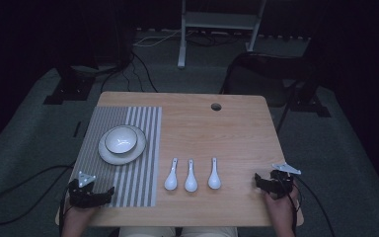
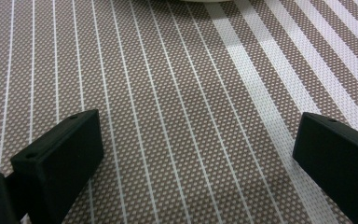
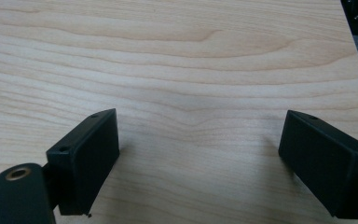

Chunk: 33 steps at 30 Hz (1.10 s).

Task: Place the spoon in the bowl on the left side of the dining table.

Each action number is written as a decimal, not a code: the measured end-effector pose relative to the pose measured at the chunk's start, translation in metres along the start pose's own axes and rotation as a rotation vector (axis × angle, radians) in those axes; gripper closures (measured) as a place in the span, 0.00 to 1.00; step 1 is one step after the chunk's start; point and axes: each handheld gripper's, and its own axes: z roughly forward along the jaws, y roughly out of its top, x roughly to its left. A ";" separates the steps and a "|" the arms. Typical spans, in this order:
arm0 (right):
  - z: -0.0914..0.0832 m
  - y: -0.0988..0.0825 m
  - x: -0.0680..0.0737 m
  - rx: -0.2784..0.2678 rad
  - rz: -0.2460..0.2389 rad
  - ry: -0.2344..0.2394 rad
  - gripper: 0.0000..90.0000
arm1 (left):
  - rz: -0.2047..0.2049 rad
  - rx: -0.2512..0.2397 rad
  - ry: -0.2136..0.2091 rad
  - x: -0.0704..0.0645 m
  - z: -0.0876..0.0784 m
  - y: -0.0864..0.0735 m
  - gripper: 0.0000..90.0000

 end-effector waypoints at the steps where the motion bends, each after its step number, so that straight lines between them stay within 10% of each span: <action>1: 0.000 0.000 0.000 0.000 0.000 0.000 0.13 | 0.000 0.000 0.000 0.000 0.000 0.000 0.02; 33: 0.000 0.000 0.001 0.000 -0.011 0.011 0.13 | 0.059 0.057 -0.042 -0.004 -0.011 -0.003 0.03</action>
